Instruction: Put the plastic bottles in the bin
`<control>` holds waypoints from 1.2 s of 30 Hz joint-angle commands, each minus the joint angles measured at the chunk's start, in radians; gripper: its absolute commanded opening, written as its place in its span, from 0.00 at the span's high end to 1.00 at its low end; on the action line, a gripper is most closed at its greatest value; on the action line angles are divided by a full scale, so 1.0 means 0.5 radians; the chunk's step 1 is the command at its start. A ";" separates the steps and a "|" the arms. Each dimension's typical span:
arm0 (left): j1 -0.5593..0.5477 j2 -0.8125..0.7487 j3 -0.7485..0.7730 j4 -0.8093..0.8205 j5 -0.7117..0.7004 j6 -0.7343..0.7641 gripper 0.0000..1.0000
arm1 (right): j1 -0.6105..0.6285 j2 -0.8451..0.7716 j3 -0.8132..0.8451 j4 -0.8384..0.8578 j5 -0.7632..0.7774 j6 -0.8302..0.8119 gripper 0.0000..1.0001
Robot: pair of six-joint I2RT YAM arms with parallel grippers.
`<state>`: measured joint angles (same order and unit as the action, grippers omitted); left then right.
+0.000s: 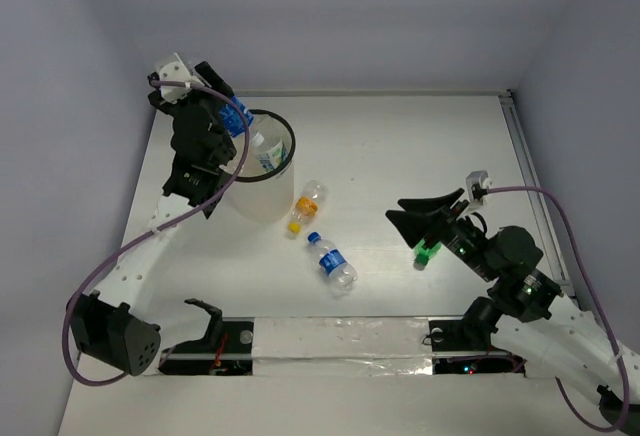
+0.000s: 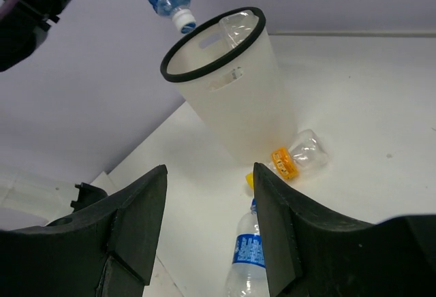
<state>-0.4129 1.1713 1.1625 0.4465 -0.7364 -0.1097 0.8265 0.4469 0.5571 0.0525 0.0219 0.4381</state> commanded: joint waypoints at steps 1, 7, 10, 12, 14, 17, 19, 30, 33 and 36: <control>0.037 -0.011 -0.045 0.404 -0.230 0.467 0.58 | 0.013 -0.010 -0.016 0.177 -0.099 0.007 0.41; 0.056 0.111 -0.147 0.987 -0.399 1.099 0.57 | 0.013 -0.016 -0.031 0.193 -0.117 -0.005 0.41; 0.056 0.142 -0.214 1.076 -0.402 1.195 0.57 | 0.013 -0.010 -0.037 0.205 -0.121 -0.002 0.41; 0.056 0.149 -0.318 1.208 -0.383 1.265 0.57 | 0.013 -0.004 -0.044 0.220 -0.124 -0.002 0.41; 0.038 0.170 -0.410 1.264 -0.353 1.287 0.57 | 0.013 0.005 -0.044 0.226 -0.127 -0.002 0.41; 0.019 0.204 -0.514 1.328 -0.343 1.293 0.56 | 0.013 0.020 -0.050 0.242 -0.130 0.001 0.41; -0.021 0.216 -0.555 1.365 -0.340 1.275 0.54 | 0.013 0.036 -0.050 0.248 -0.133 0.004 0.41; -0.220 0.244 -0.601 1.328 -0.399 1.192 0.16 | 0.013 0.149 -0.071 0.288 -0.160 0.029 0.41; -0.220 0.213 -0.558 1.224 -0.414 1.125 0.05 | 0.013 0.162 -0.065 0.276 -0.139 0.026 0.41; -0.239 0.152 -0.460 1.019 -0.402 0.984 0.01 | 0.013 0.204 -0.059 0.272 -0.118 0.029 0.41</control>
<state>-0.5247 1.3094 0.8635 1.0069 -0.9264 0.4583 0.8265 0.5354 0.5205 0.1421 -0.0422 0.4461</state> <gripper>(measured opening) 0.986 0.588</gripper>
